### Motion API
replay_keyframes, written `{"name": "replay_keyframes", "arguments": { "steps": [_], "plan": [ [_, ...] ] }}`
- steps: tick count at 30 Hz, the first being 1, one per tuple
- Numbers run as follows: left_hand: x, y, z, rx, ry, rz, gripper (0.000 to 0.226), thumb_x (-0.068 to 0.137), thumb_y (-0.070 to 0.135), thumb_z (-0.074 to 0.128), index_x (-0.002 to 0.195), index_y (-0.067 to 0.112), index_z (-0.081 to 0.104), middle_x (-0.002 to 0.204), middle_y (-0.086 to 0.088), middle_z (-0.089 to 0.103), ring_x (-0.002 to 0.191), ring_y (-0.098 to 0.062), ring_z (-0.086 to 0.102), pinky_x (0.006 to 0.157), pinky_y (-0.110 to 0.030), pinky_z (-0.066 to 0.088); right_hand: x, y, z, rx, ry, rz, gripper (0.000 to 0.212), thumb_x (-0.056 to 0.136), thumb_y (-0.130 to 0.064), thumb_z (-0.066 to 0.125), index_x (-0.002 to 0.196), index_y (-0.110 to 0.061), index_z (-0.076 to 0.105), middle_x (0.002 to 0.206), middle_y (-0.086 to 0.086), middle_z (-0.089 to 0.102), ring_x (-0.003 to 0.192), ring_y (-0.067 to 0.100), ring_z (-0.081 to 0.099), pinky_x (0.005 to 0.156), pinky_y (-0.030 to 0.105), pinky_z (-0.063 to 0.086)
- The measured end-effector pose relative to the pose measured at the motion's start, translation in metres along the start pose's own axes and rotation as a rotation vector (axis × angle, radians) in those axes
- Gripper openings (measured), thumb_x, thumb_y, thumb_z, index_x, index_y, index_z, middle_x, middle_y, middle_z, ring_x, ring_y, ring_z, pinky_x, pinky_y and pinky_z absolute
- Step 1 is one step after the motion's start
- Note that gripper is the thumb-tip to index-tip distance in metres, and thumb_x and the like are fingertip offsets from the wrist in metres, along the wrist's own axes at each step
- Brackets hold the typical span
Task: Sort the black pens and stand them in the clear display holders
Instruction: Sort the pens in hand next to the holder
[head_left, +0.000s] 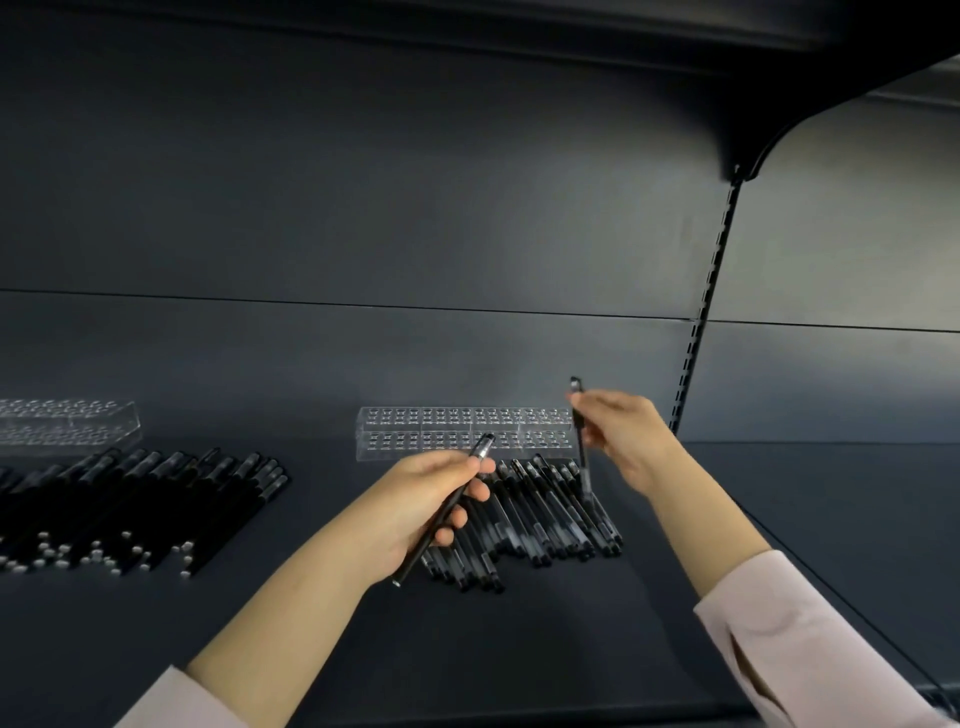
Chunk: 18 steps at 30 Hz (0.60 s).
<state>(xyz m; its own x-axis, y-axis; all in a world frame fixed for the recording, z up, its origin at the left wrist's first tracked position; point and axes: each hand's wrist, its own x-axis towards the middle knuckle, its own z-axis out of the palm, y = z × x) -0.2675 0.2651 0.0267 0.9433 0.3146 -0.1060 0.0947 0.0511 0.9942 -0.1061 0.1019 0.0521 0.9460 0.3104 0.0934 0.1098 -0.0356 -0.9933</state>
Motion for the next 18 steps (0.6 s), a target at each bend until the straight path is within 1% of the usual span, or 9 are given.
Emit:
{"name": "replay_keyframes", "arguments": {
  "steps": [2, 4, 6, 7, 9, 11, 13, 15, 18],
  "plan": [
    [-0.001, 0.001, -0.002, 0.000, 0.012, -0.003, 0.018, 0.099, 0.022, 0.056, 0.104, 0.015, 0.073, 0.074, 0.004, 0.067, 0.052, -0.008, 0.052, 0.044, -0.021, 0.039, 0.003, 0.014, 0.003, -0.264, -0.058, -0.037, 0.022, 0.089, -0.014, 0.067, 0.107, -0.003, 0.069, 0.084, 0.004, 0.067, 0.065, 0.014, 0.055, 0.068, 0.023, 0.052],
    [-0.002, 0.001, -0.004, -0.004, 0.020, -0.003, 0.018, 0.099, 0.023, 0.057, 0.104, 0.016, 0.072, 0.077, 0.003, 0.070, 0.056, -0.009, 0.057, 0.047, -0.022, 0.044, 0.006, 0.028, 0.009, -0.449, -0.053, -0.065, 0.022, 0.084, -0.019, 0.073, 0.104, -0.010, 0.071, 0.087, 0.004, 0.071, 0.063, 0.015, 0.060, 0.072, 0.026, 0.057],
    [-0.004, 0.002, -0.005, -0.007, 0.022, -0.005, 0.018, 0.099, 0.023, 0.057, 0.105, 0.015, 0.071, 0.083, 0.001, 0.075, 0.063, -0.011, 0.063, 0.052, -0.024, 0.050, 0.007, 0.040, 0.017, -0.580, -0.040, -0.074, 0.020, 0.081, -0.021, 0.076, 0.097, -0.012, 0.070, 0.086, 0.004, 0.071, 0.061, 0.012, 0.060, 0.071, 0.024, 0.054],
    [-0.005, 0.002, -0.006, -0.003, 0.020, -0.007, 0.018, 0.099, 0.023, 0.057, 0.106, 0.016, 0.071, 0.088, 0.000, 0.076, 0.068, -0.012, 0.066, 0.056, -0.024, 0.052, 0.007, 0.045, 0.021, -0.630, -0.042, -0.076, 0.019, 0.080, -0.021, 0.077, 0.094, -0.012, 0.070, 0.086, 0.004, 0.071, 0.062, 0.010, 0.059, 0.073, 0.024, 0.053],
    [-0.006, 0.002, -0.009, 0.006, 0.011, -0.007, 0.018, 0.099, 0.024, 0.057, 0.108, 0.016, 0.070, 0.093, -0.001, 0.077, 0.077, -0.014, 0.068, 0.062, -0.026, 0.054, 0.008, 0.052, 0.025, -0.697, -0.045, -0.082, 0.019, 0.078, -0.021, 0.078, 0.091, -0.009, 0.070, 0.085, 0.003, 0.069, 0.067, 0.010, 0.059, 0.075, 0.024, 0.051],
    [-0.007, 0.003, -0.013, 0.015, 0.007, -0.001, 0.018, 0.099, 0.025, 0.056, 0.109, 0.017, 0.068, 0.095, -0.001, 0.077, 0.085, -0.016, 0.069, 0.070, -0.026, 0.056, 0.008, 0.053, 0.026, -0.749, -0.043, -0.092, 0.020, 0.078, -0.022, 0.079, 0.091, -0.008, 0.070, 0.083, 0.001, 0.067, 0.074, 0.012, 0.060, 0.071, 0.022, 0.046],
    [-0.008, 0.003, -0.018, 0.034, 0.014, 0.001, 0.018, 0.099, 0.026, 0.055, 0.111, 0.017, 0.067, 0.095, 0.001, 0.077, 0.093, -0.017, 0.069, 0.076, -0.026, 0.055, 0.010, 0.052, 0.025, -0.800, -0.043, -0.103, 0.019, 0.078, -0.024, 0.078, 0.089, -0.011, 0.069, 0.084, 0.001, 0.067, 0.079, 0.013, 0.062, 0.069, 0.021, 0.044],
    [-0.010, 0.002, -0.023, 0.055, 0.024, 0.005, 0.019, 0.099, 0.027, 0.055, 0.112, 0.017, 0.066, 0.096, 0.002, 0.077, 0.091, -0.014, 0.067, 0.074, -0.023, 0.052, 0.008, 0.050, 0.026, -0.831, -0.028, -0.128, 0.017, 0.080, -0.027, 0.077, 0.086, -0.013, 0.069, 0.084, 0.000, 0.068, 0.078, 0.013, 0.063, 0.063, 0.019, 0.044],
    [-0.013, 0.002, -0.034, 0.046, 0.072, 0.028, 0.018, 0.098, 0.025, 0.057, 0.110, 0.015, 0.066, 0.095, 0.001, 0.077, 0.081, -0.011, 0.063, 0.068, -0.021, 0.050, -0.001, 0.042, 0.036, -0.777, -0.033, -0.201, 0.016, 0.081, -0.027, 0.075, 0.087, -0.012, 0.070, 0.080, -0.002, 0.065, 0.075, 0.010, 0.060, 0.057, 0.011, 0.038]
  ]
}}
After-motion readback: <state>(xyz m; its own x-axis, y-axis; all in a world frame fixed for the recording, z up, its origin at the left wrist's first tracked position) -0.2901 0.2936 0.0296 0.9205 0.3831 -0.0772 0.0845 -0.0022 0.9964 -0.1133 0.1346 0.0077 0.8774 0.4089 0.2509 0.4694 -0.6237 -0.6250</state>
